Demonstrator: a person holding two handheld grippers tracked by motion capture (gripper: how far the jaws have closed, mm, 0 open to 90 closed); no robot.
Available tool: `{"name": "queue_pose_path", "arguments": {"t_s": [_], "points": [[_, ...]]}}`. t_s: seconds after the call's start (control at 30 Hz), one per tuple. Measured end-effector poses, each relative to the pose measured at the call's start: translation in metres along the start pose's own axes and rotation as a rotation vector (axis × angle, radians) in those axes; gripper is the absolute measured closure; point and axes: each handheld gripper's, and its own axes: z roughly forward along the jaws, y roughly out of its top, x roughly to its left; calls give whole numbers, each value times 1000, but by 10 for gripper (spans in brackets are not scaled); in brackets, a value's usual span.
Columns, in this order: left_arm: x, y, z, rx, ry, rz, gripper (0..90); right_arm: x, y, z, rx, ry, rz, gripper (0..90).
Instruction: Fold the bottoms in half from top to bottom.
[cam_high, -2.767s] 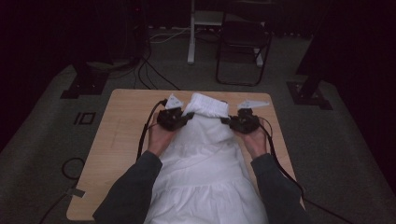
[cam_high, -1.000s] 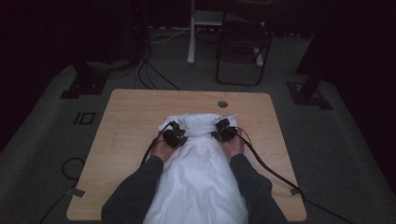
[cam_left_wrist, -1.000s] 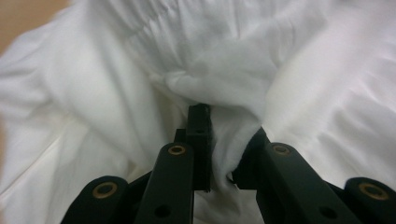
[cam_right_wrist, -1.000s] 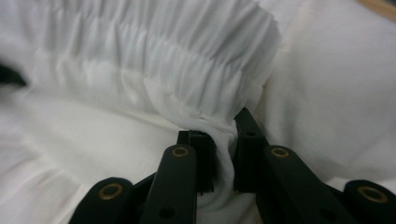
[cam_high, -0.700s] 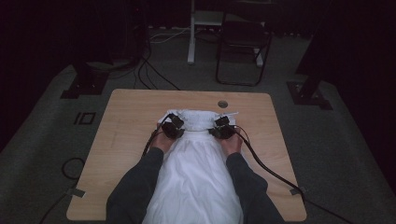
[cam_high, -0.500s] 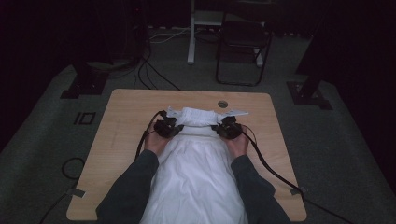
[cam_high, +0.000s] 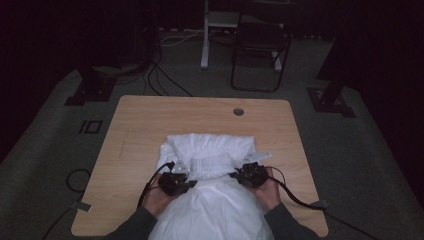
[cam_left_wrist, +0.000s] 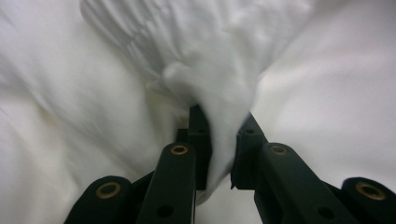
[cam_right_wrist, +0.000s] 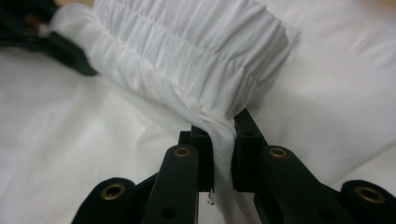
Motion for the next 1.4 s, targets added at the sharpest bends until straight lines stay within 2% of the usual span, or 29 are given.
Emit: {"name": "queue_pose_path", "arguments": {"t_s": [0.03, 0.07, 0.1, 0.13, 0.17, 0.23, 0.3, 0.33, 0.4, 0.47, 0.57, 0.6, 0.63, 0.7, 0.77, 0.8, 0.83, 0.93, 1.0, 1.03, 1.07, 1.17, 1.23, 1.27, 1.33, 1.4], "points": [[2, -4, 7, 28, 21, 14, 816, 3, -5, 4, 15, 12, 7, 819], [6, -6, 10, 13, 12, 26, 818, 6, -10, 10, 36, 30, 14, 818], [12, -5, 9, 17, 14, 28, 820, 10, -14, 14, 52, 34, 19, 817], [12, -5, 9, 17, 14, 28, 820, 10, -14, 14, 52, 34, 19, 817], [17, 1, 10, 35, 62, 60, 819, 13, -19, 23, 74, 37, 13, 813], [24, 8, 13, 56, 90, 87, 817, 13, -19, 28, 80, 51, 39, 813], [31, 17, 18, 73, 109, 96, 815, 10, -18, 36, 95, 13, 4, 815], [32, 20, 20, 76, 122, 98, 814, 7, -17, 41, 98, -8, -14, 817], [34, 27, 24, 89, 141, 95, 813, -3, -13, 46, 85, -19, -14, 820], [34, 34, 28, 85, 125, 63, 809, -19, -4, 50, 87, -74, -31, 821], [34, 39, 36, 77, 131, 86, 804, -43, 8, 58, 85, -111, 11, 821], [34, 39, 36, 77, 131, 86, 805, -43, 8, 58, 85, -111, 11, 821], [40, 43, 39, 75, 146, 95, 806, -57, 17, 64, 84, -104, 57, 821], [52, 48, 42, 79, 186, 113, 809, -60, 23, 70, 89, -107, 76, 820], [71, 54, 44, 88, 210, 82, 810, -56, 29, 75, 99, -106, 78, 819], [71, 54, 44, 88, 210, 82, 810, -56, 29, 75, 99, -106, 78, 819], [82, 59, 45, 100, 232, 89, 809, -52, 33, 80, 94, -99, 76, 817], [93, 67, 50, 121, 265, 98, 807, -51, 36, 86, 84, -94, 77, 818], [94, 69, 51, 126, 273, 101, 805, -53, 38, 88, 82, -94, 75, 819], [94, 71, 54, 110, 280, 89, 805, -56, 40, 90, 79, -99, 69, 820], [93, 71, 56, 91, 282, 76, 804, -65, 42, 91, 71, -128, 70, 821], [88, 72, 62, 51, 313, 45, 806, -78, 44, 93, 46, -174, 142, 822], [88, 72, 62, 51, 313, 45, 807, -79, 44, 93, 42, -176, 160, 822], [90, 73, 63, 41, 304, 10, 809, -82, 45, 92, 43, -154, 181, 821], [92, 74, 55, 23, 274, -15, 819, -81, 47, 87, 39, -146, 159, 822], [91, 75, 49, 9, 267, -15, 825, -80, 49, 83, 26, -142, 155, 822]]}}
